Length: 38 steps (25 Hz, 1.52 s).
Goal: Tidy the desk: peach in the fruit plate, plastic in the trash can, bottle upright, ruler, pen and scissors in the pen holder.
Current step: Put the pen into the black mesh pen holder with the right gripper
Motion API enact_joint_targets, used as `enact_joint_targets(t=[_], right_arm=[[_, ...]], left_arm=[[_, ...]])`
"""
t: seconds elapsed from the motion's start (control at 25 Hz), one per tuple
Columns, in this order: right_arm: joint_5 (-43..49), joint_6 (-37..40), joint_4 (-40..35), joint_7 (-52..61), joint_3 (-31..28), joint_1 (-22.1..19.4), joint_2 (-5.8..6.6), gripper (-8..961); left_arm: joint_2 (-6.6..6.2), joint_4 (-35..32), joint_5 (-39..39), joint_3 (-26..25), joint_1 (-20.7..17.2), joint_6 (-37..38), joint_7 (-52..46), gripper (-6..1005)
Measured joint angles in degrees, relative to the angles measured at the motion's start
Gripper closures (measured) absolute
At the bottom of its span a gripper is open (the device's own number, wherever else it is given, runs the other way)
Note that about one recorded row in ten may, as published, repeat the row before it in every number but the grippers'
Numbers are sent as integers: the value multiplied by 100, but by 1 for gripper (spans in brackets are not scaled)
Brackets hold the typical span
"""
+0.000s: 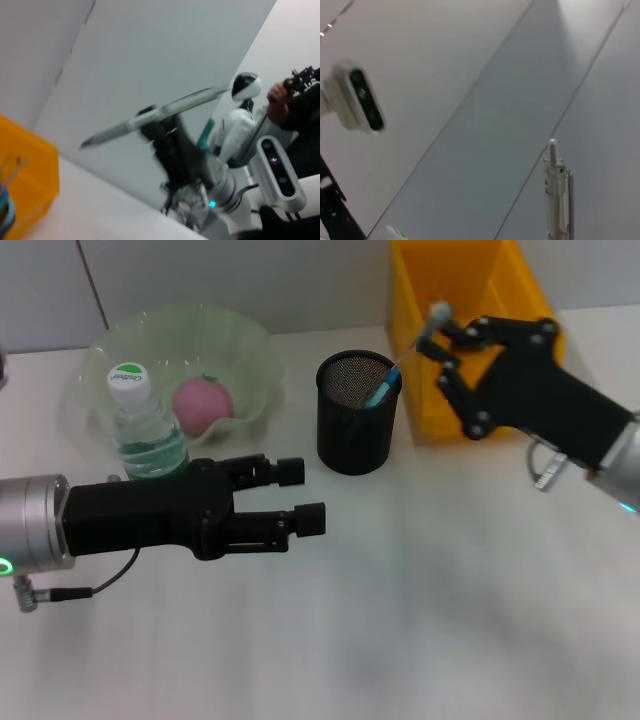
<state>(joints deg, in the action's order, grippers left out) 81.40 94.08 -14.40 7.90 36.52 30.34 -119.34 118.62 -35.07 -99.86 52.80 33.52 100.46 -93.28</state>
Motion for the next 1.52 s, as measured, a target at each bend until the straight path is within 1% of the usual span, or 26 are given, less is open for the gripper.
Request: enact_joint_targets(t=[0.04, 0.08, 0.12, 0.16, 0.2, 0.28, 0.32, 0.36, 0.48, 0.52, 0.56, 0.6, 0.72, 0.96, 1.24, 1.52], right_arm=[[-12, -144, 141, 41, -20, 117, -4, 751], [-29, -248, 249, 83, -33, 208, -7, 749], [-71, -373, 376, 143, -51, 309, -7, 747], [-208, -641, 598, 265, -62, 498, -8, 745], [-264, -786, 679, 320, -63, 582, -8, 744], [-317, -1100, 816, 444, -64, 750, -15, 740], [-317, -1100, 816, 444, -64, 750, -15, 738], [-317, -1341, 921, 565, -65, 888, -23, 736], [-320, -1570, 996, 760, -70, 1012, -28, 731], [-325, -1671, 1023, 863, -72, 1065, -31, 729], [-352, -1862, 1068, 1062, -74, 1147, -35, 727], [-352, -1862, 1068, 1062, -74, 1147, -35, 725], [-372, -2086, 1149, 1226, -75, 1244, -37, 719], [-373, -2494, 1355, 1278, -69, 1342, -46, 708], [-374, -2605, 1470, 1322, -78, 1344, -46, 695], [-389, -2611, 1581, 1325, -205, 1330, -51, 682]], left_arm=[[8, 225, 239, 6, -74, -10, 570, 235], [13, 332, 301, 16, -86, -2, 826, 224], [15, 363, 312, 25, -88, -2, 903, 212], [28, 461, 345, 93, -90, -12, 1198, 201], [28, 461, 345, 93, -90, -12, 1198, 190], [42, 551, 380, 217, -91, -87, 1529, 167], [45, 608, 423, 304, -90, -161, 1709, 155], [48, 713, 532, 508, -89, -381, 2026, 144], [48, 756, 605, 637, -89, -497, 2138, 144], [48, 848, 861, 1024, -90, -857, 2363, 144], [47, 853, 902, 1092, -90, -901, 2386, 144], [47, 863, 987, 1225, -93, -987, 2424, 144], [29, 849, 1043, 1305, -99, -1045, 2436, 144], [1, 828, 1047, 1280, -101, -1080, 2451, 144], [12, 823, 1034, 1325, -161, -1118, 2669, 144], [2, 820, 1034, 1356, -190, -1090, 2642, 144]])
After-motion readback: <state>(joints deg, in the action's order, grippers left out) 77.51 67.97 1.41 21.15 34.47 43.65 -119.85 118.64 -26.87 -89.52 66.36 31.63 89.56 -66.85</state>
